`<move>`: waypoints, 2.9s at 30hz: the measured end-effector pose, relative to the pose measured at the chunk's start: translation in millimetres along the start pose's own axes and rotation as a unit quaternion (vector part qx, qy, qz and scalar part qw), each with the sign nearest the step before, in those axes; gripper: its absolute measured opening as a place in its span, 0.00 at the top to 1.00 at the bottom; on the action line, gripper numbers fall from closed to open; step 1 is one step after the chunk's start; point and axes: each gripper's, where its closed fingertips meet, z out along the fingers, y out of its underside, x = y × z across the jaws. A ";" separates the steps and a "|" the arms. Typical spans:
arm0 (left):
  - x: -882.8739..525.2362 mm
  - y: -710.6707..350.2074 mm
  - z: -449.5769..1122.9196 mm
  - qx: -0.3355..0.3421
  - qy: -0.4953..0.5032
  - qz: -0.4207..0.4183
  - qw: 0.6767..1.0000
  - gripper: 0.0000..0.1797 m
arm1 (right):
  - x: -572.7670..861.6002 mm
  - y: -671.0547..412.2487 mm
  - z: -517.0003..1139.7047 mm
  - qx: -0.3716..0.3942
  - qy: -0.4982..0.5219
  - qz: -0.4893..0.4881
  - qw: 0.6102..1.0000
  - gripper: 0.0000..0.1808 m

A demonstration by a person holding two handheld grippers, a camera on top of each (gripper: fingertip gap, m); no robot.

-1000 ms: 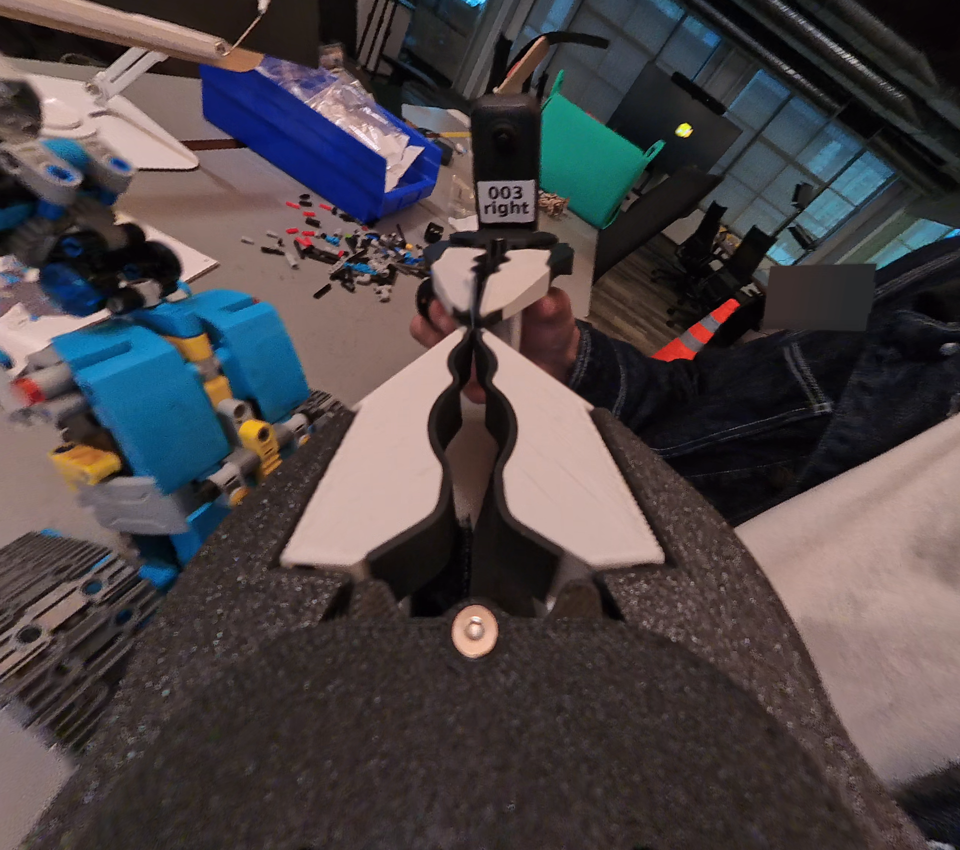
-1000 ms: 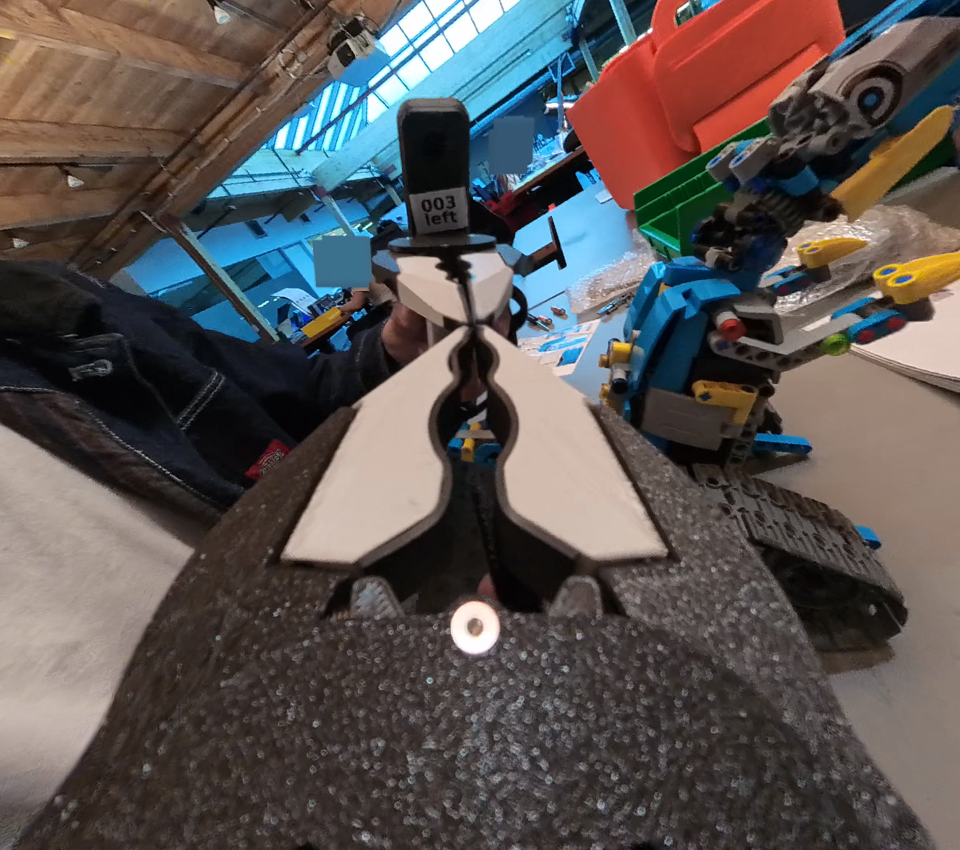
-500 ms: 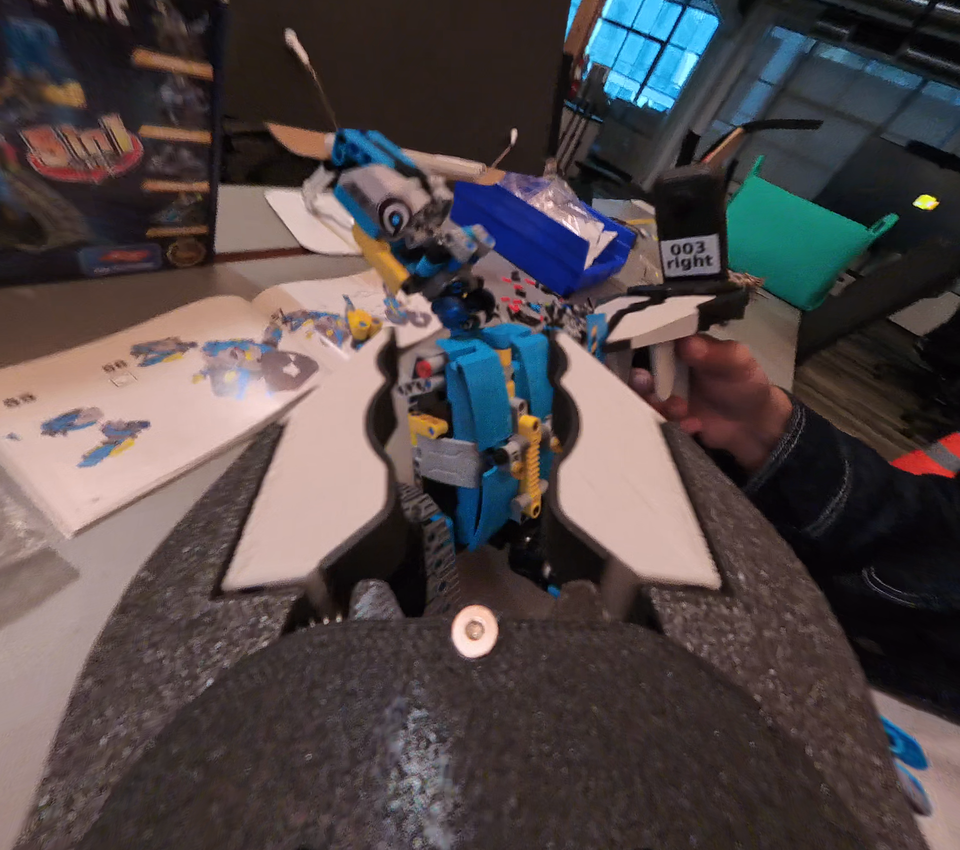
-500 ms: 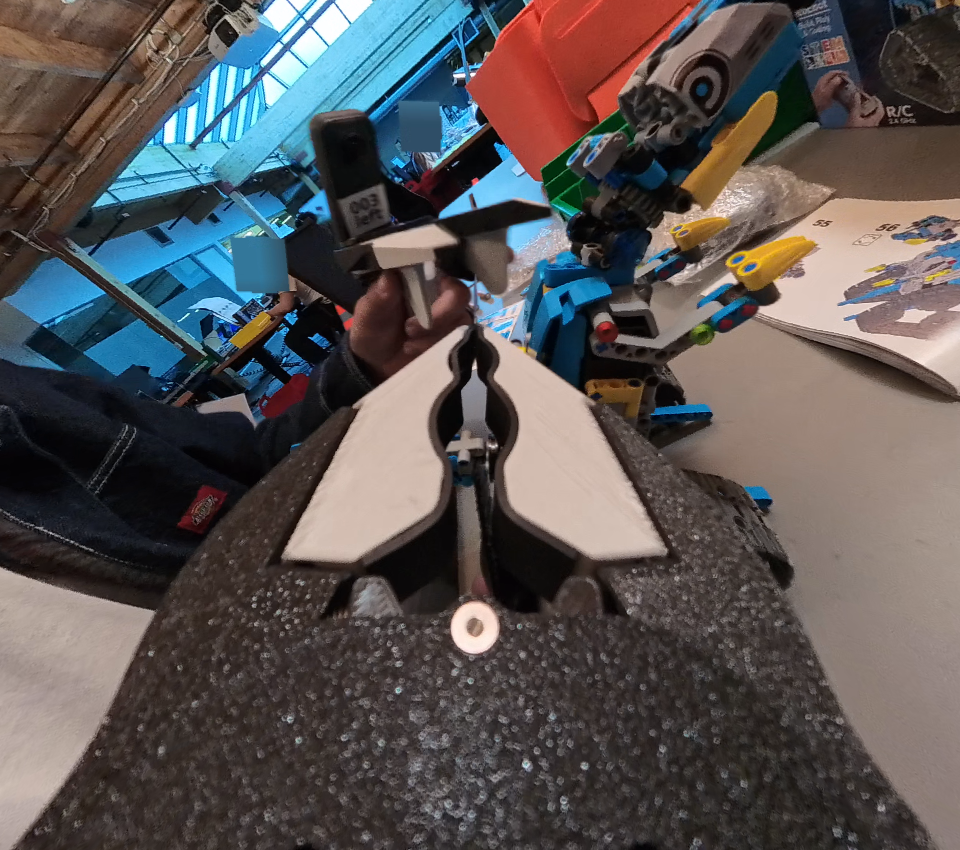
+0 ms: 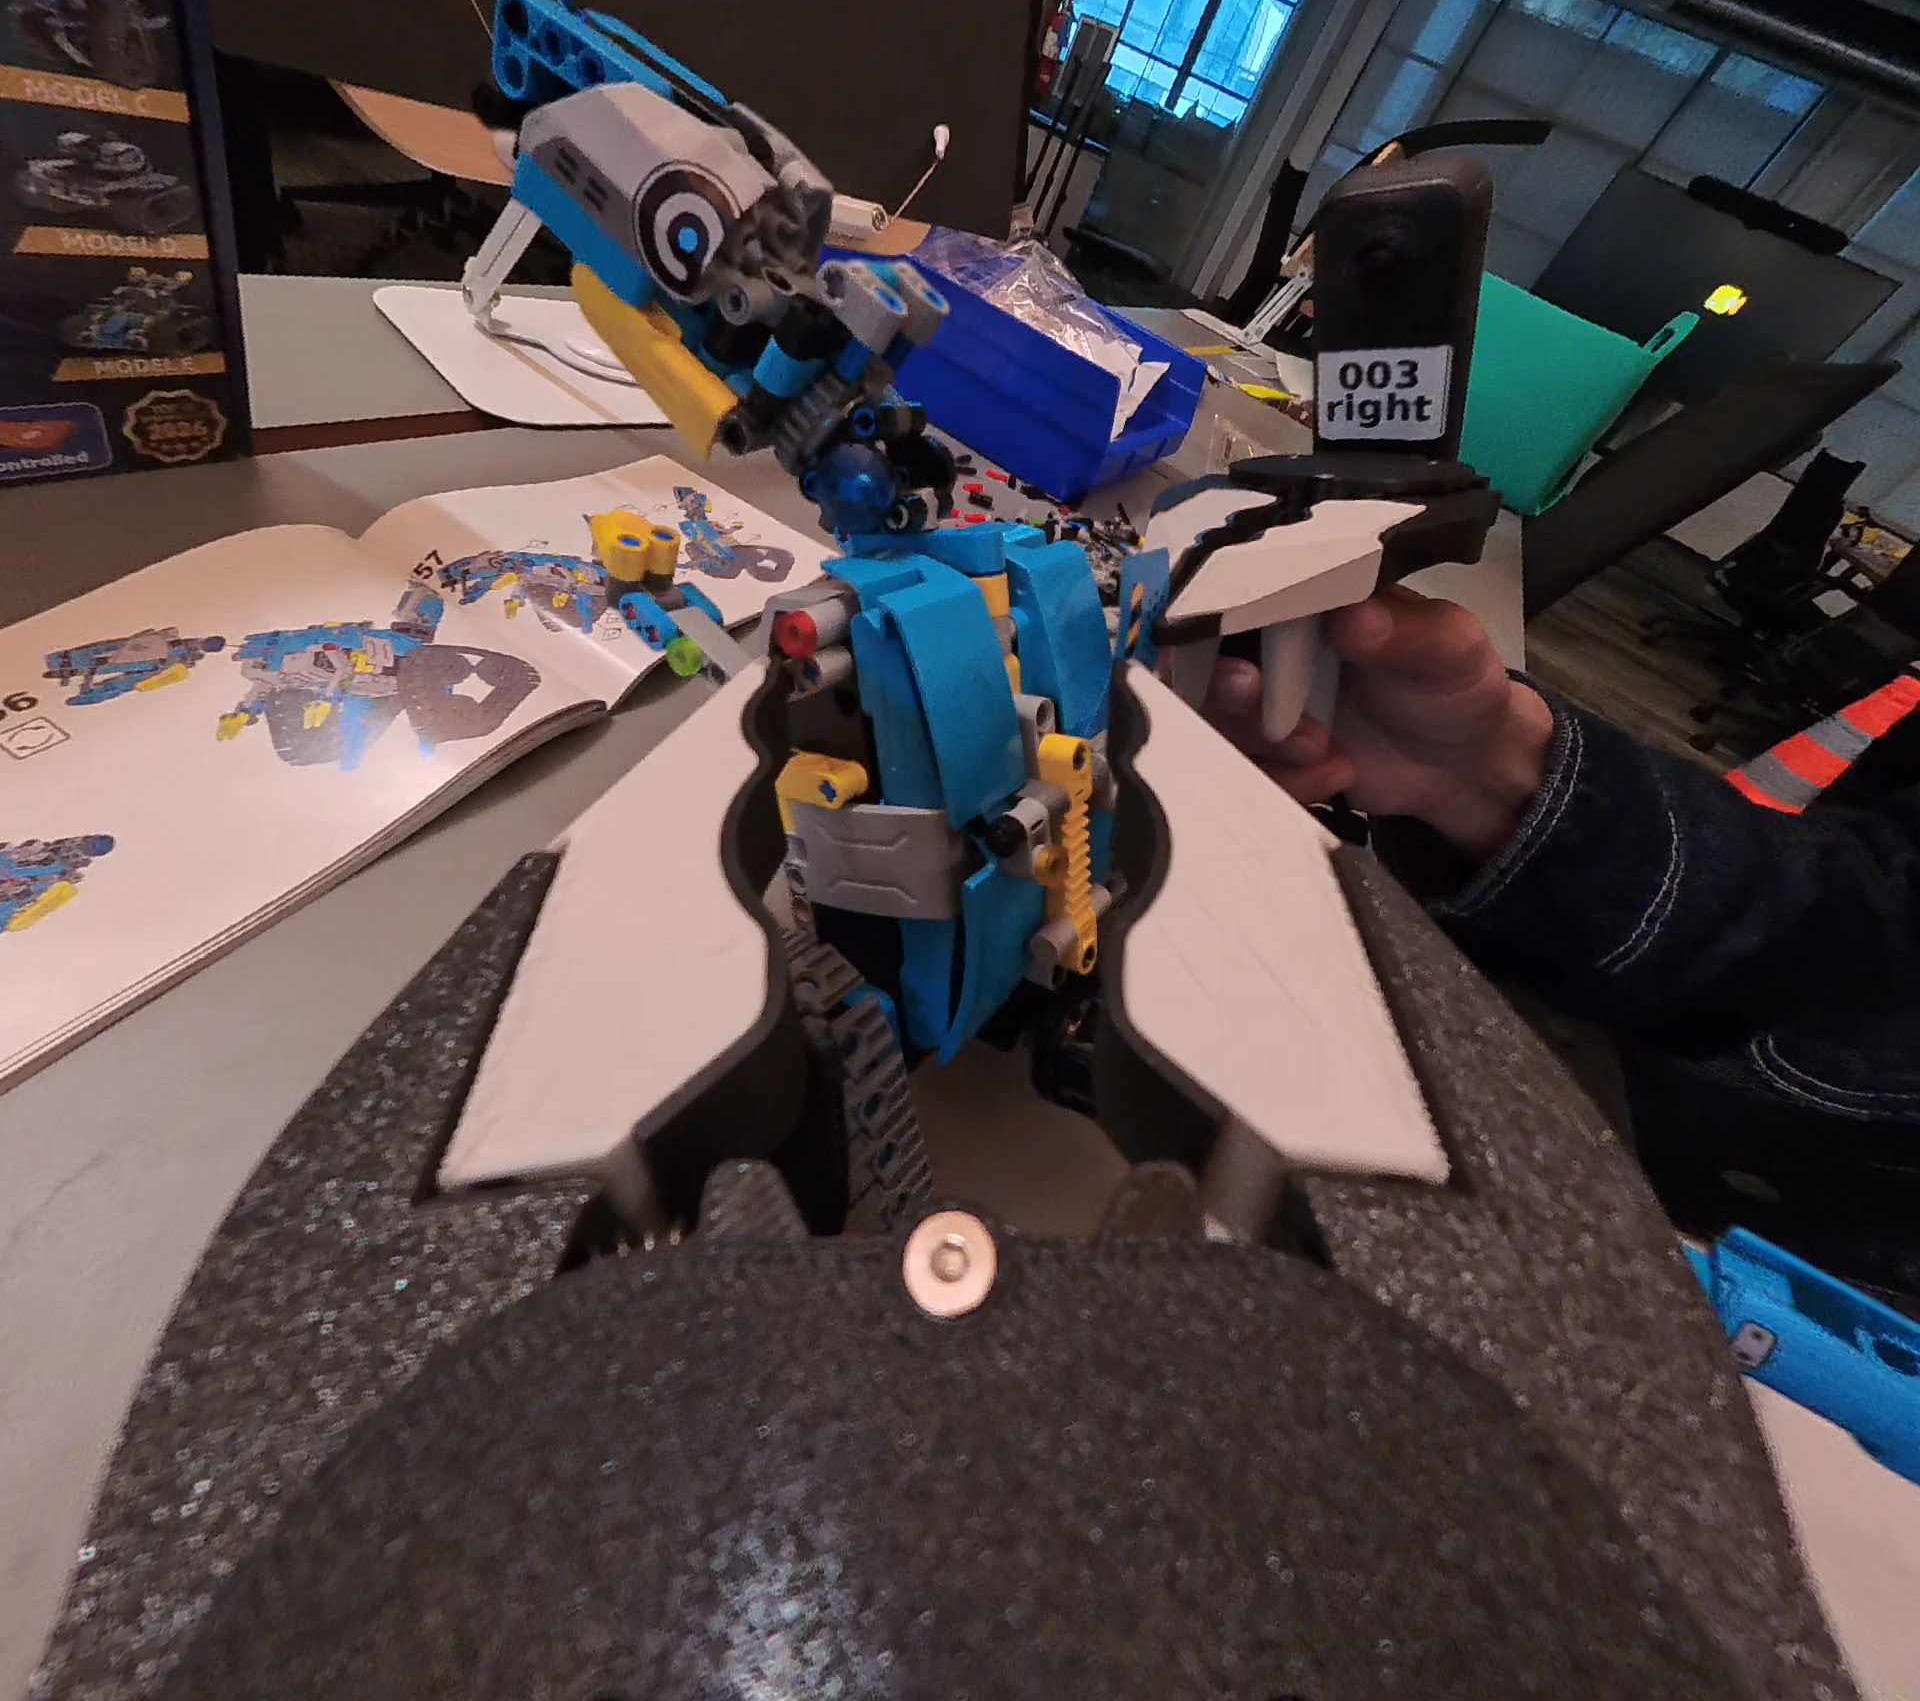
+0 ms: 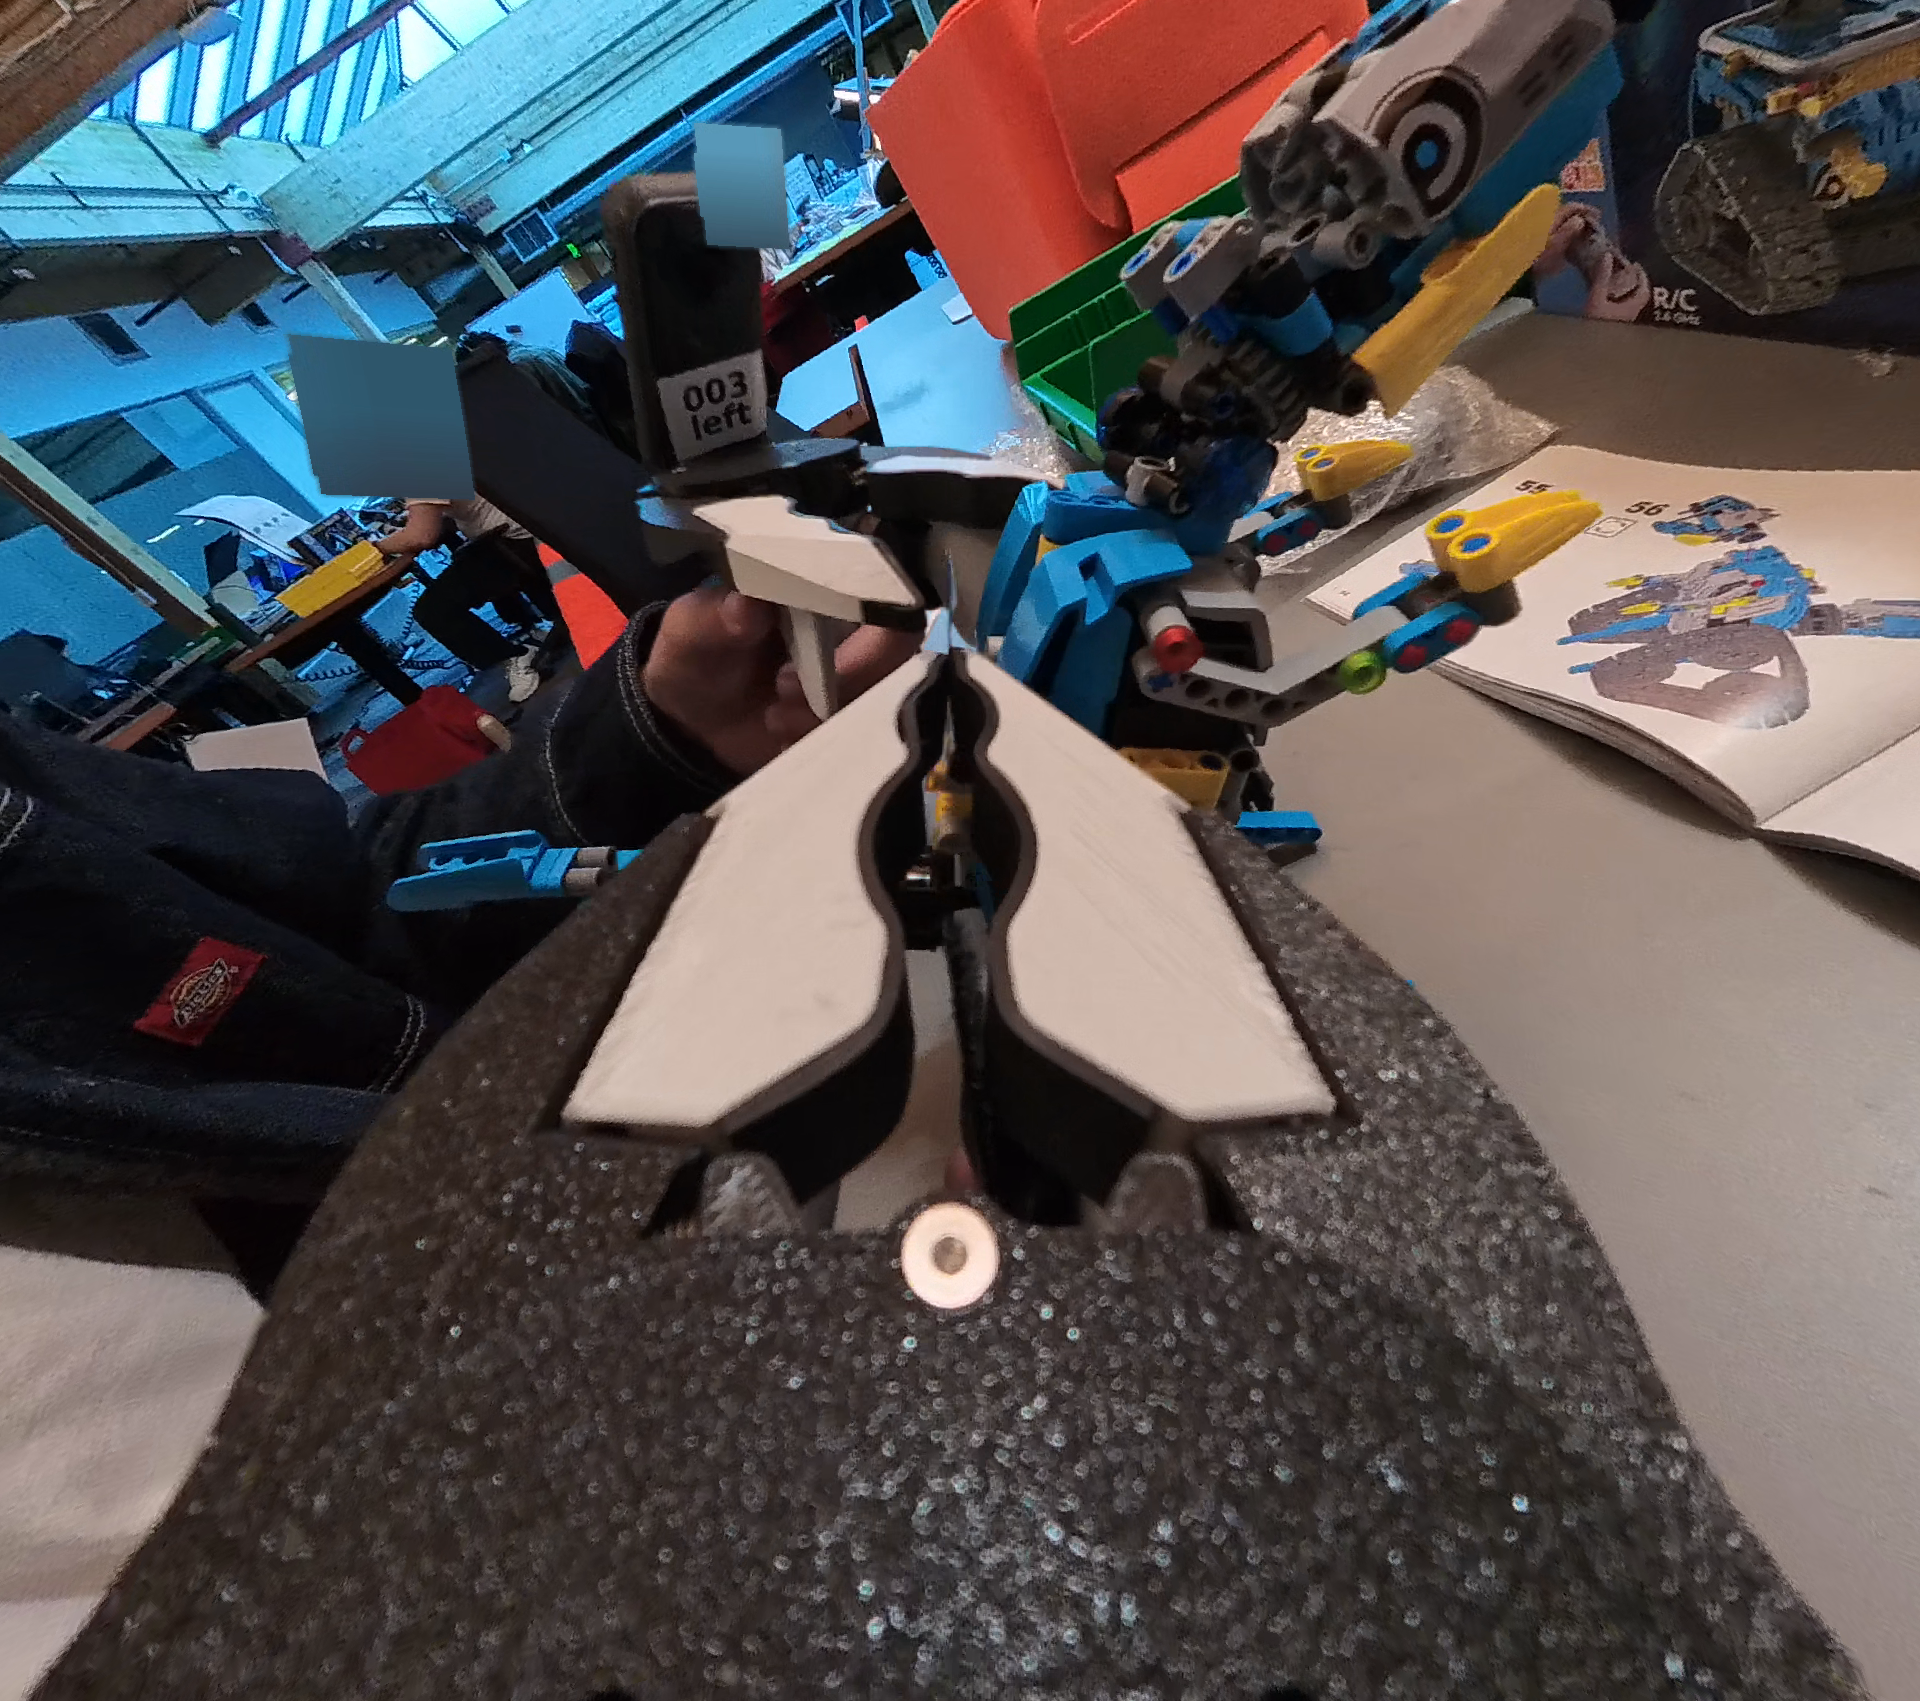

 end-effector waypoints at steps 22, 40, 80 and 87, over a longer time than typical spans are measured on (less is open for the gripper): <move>-12.6 7.0 0.3 0.014 -0.015 -0.004 1.000 0.72 | -0.4 -2.8 -4.3 0.007 0.009 -0.017 1.000 1.00; -12.7 7.1 -0.5 0.016 -0.013 -0.005 1.000 0.72 | 166.3 4.3 -173.2 -0.040 0.477 -0.013 0.878 1.00; -13.5 5.7 -0.6 0.024 -0.002 -0.032 0.999 0.73 | 2.6 3.7 2.5 -0.017 -0.023 -0.019 0.999 1.00; -13.4 5.9 -0.7 0.023 -0.002 -0.031 0.999 0.73 | 5.2 2.4 1.0 -0.016 -0.013 -0.029 0.999 1.00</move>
